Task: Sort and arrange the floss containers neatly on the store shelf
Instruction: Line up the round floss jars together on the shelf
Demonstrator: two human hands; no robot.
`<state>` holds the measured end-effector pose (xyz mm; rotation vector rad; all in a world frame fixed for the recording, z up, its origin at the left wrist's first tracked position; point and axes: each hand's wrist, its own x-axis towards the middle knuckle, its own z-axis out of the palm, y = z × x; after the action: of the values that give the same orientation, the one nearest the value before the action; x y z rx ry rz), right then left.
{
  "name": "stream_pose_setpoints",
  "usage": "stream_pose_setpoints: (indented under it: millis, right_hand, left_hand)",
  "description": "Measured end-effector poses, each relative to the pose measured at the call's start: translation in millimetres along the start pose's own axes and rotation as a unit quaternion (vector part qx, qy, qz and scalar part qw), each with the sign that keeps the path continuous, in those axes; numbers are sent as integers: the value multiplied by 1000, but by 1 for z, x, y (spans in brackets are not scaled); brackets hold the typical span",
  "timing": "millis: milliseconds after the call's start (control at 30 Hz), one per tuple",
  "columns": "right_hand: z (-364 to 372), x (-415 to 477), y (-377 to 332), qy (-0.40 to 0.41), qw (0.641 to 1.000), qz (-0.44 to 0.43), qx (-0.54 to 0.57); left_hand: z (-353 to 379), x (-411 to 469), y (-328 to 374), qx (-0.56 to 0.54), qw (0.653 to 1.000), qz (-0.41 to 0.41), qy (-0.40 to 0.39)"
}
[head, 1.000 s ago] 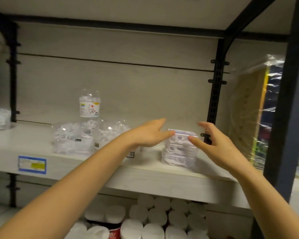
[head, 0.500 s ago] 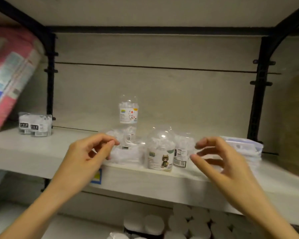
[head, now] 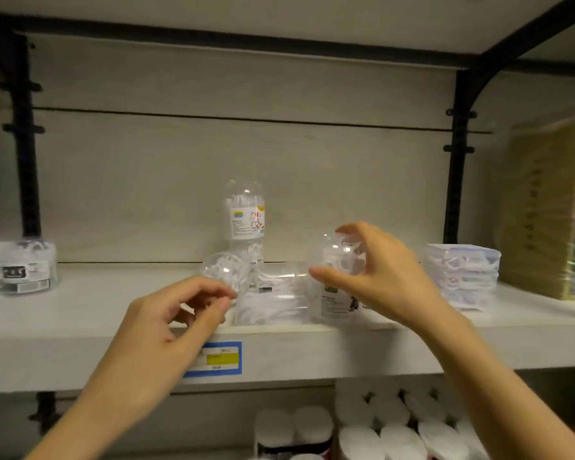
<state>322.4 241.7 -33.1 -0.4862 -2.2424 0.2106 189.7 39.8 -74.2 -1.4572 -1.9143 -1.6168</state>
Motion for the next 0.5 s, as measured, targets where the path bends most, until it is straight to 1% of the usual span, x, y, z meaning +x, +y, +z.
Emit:
stream_pose_setpoints:
  millis: [100,167,233,300,333,433,500]
  right_hand:
    - [-23,5,-19,65,997,-11,40]
    - [-41,9,-35,74,995,-14,65]
    - [-54,10,-51,36,996,-7,84]
    - [-58,6,-61,-14,996,-10,85]
    - [-56,4,-64,-32,996,-16,82]
    - [-49,-4,-70,-65,993,-48,81]
    - [-47,-5,-72,-116,986,-57,108]
  left_hand:
    - [8,13,15,-8,999,45,5]
    - [13,25,27,-33,998,51,-18]
    - [16,34,36,-61,994,35,-82]
    - [20,37,42,-122,979,9,-162]
    - [21,35,44,-157,970,-3,-184]
    - [17,24,41,-212,957,-29,-197]
    - [6,18,35,-227,952,-41,-199]
